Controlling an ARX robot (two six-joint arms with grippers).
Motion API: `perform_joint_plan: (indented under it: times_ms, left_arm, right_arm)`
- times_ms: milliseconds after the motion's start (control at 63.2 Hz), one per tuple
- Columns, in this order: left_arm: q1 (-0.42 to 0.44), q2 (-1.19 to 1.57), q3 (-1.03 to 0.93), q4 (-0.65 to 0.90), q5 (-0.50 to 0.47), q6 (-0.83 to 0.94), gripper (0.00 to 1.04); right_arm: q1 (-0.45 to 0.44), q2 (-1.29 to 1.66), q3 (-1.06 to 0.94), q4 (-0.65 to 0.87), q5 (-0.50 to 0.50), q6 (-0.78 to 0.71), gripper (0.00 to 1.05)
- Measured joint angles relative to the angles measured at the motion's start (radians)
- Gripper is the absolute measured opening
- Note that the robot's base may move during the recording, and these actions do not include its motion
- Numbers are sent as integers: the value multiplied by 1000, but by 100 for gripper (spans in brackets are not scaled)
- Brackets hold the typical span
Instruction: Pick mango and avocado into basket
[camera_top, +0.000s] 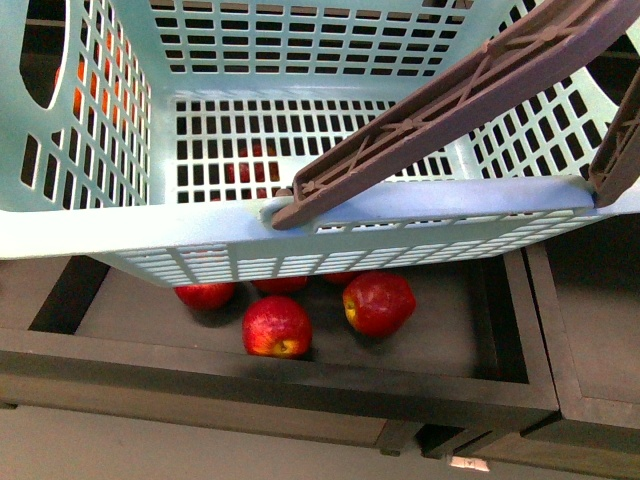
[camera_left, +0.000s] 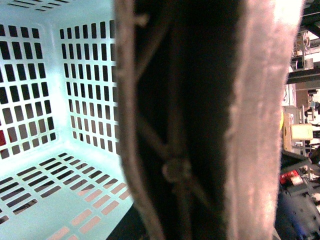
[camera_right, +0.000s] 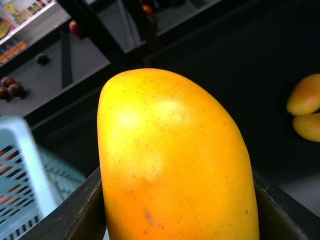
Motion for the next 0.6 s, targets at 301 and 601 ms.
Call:
perform_joint_plan:
  times_ms: [301, 601]
  left_arm:
    - [0, 0, 0, 0, -1, 0, 13]
    - [0, 0, 0, 0, 0, 0, 13]
  right_arm:
    - [285, -23, -35, 83, 101, 9, 64]
    - [367, 148, -41, 192, 120, 36, 64]
